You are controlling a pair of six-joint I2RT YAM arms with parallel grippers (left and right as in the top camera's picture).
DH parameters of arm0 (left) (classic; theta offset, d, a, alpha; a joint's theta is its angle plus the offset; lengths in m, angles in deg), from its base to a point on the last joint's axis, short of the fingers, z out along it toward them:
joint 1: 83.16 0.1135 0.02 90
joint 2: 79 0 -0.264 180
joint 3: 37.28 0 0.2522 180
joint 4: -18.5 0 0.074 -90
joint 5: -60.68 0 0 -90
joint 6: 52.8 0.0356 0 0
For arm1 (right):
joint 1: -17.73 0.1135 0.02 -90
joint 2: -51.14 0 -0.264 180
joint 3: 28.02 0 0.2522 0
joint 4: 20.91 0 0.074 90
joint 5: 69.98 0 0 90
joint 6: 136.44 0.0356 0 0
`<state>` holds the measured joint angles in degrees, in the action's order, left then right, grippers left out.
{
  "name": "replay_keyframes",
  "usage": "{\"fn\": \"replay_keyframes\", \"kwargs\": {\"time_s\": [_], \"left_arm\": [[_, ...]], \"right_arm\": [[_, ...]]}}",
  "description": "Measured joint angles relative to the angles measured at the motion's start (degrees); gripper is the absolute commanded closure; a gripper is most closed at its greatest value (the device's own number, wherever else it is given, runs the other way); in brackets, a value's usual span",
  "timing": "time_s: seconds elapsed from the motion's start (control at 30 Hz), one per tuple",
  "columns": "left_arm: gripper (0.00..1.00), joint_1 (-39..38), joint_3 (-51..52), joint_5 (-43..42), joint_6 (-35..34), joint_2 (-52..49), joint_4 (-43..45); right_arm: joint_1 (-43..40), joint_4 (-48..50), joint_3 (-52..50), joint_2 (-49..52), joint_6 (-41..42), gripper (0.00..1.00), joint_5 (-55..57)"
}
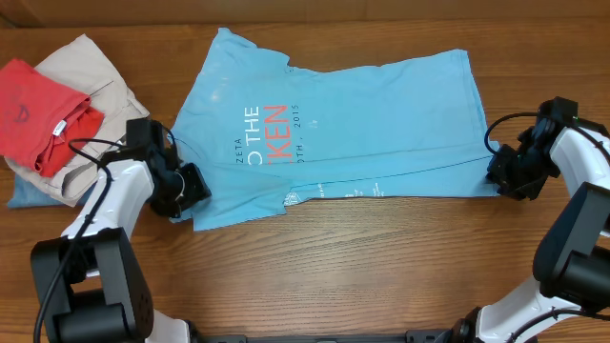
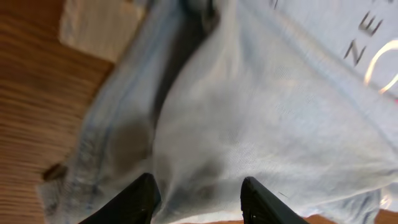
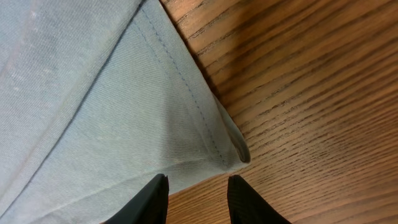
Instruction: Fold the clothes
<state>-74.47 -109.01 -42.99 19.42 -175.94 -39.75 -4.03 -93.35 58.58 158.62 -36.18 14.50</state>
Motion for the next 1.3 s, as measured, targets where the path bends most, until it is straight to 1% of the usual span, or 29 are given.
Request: {"fn": "replay_keyframes", "kwargs": {"time_s": [0.13, 0.3, 0.47, 0.67, 0.8, 1.03, 1.13, 1.3], "left_arm": [[0.52, 0.1, -1.0, 0.1, 0.0, 0.0, -0.7], [0.53, 0.1, -1.0, 2.3, -0.3, 0.0, -3.2], [0.55, 0.1, -1.0, 3.1, -0.3, 0.0, -4.6], [0.56, 0.0, -0.6, 3.3, -0.3, 0.0, -3.3], [0.6, 0.0, 0.6, 3.4, -0.4, 0.0, -1.8], [0.63, -1.3, 1.4, 3.4, -0.7, 0.0, -0.7], [0.67, -2.2, 1.6, 3.4, -0.8, 0.0, -0.6], [0.65, -2.6, 1.7, 3.5, -1.2, 0.0, -0.7]], "right_arm": [[0.0, 0.0, 0.0, 0.0, 0.0, 0.65, 0.0], [0.0, 0.0, 0.0, 0.0, 0.0, 0.65, 0.0], [0.0, -0.2, 0.0, 0.0, 0.0, 0.65, 0.0], [0.0, -0.5, 0.0, 0.0, 0.0, 0.65, 0.0], [0.0, -0.5, 0.0, 0.0, 0.0, 0.65, 0.0], [0.0, -0.5, 0.0, 0.0, 0.0, 0.65, 0.0], [0.0, -0.5, 0.0, 0.0, 0.0, 0.65, 0.0], [0.0, -0.5, 0.0, 0.0, 0.0, 0.66, 0.0]]}}
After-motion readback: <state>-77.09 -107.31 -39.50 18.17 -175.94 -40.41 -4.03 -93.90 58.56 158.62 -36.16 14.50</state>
